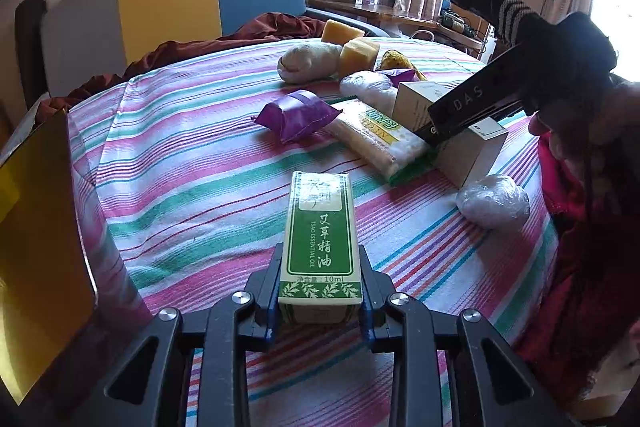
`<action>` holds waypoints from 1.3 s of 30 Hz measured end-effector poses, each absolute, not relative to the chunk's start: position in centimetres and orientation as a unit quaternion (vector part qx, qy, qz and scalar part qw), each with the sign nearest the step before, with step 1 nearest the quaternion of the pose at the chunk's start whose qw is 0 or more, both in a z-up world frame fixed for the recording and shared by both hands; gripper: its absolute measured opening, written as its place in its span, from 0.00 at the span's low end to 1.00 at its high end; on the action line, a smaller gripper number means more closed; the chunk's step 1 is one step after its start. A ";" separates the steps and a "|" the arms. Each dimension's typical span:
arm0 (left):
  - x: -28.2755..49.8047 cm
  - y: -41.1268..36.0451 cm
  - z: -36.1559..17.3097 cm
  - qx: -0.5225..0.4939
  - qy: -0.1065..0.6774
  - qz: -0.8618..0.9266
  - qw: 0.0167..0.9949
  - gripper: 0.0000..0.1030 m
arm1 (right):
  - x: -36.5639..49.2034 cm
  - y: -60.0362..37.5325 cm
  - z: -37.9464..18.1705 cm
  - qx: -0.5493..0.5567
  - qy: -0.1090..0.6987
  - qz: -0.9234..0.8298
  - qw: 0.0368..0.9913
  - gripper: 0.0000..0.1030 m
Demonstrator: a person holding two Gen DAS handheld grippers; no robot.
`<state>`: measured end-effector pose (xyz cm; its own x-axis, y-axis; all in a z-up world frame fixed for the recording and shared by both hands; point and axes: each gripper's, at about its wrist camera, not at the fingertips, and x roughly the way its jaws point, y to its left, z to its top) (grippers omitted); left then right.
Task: Organize objects
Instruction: 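Carry the green box into the gold tray and open the left tool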
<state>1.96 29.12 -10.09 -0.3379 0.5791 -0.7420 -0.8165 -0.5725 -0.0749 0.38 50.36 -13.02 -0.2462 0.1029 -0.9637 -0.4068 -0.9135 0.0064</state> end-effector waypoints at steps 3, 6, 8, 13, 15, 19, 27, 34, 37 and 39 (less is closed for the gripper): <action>2.0 28.8 -9.4 -0.382 0.149 0.802 0.434 0.29 | 0.4 50.4 -13.1 -0.589 0.126 0.782 0.163 0.50; 2.6 28.2 -7.9 -0.363 0.147 0.811 0.434 0.29 | 0.3 50.5 -13.3 -0.587 0.122 0.784 0.164 0.50; 2.8 27.7 -7.1 -0.361 0.145 0.816 0.428 0.29 | 0.4 50.6 -13.3 -0.585 0.119 0.785 0.165 0.50; 2.2 25.6 -6.2 -0.371 0.128 0.831 0.395 0.29 | 0.3 50.5 -13.7 -0.583 0.113 0.787 0.168 0.50; 1.6 24.6 -5.6 -0.373 0.115 0.836 0.385 0.29 | 0.0 50.2 -13.8 -0.582 0.109 0.788 0.169 0.50; 0.1 21.8 -3.9 -0.375 0.080 0.854 0.352 0.30 | -0.9 49.0 -14.2 -0.582 0.101 0.789 0.172 0.50; -3.8 13.8 -2.6 -0.393 0.029 0.886 0.244 0.30 | -1.5 49.2 -14.5 -0.581 0.094 0.790 0.171 0.50; -6.8 7.1 -4.2 -0.423 0.011 0.893 0.154 0.30 | -1.0 49.8 -14.5 -0.580 0.092 0.791 0.169 0.50; -7.5 5.5 -4.9 -0.431 0.007 0.894 0.125 0.30 | -1.2 50.2 -13.8 -0.580 0.091 0.791 0.169 0.50; -7.9 4.4 -5.6 -0.439 0.004 0.892 0.105 0.30 | -1.0 49.7 -13.5 -0.580 0.091 0.791 0.169 0.50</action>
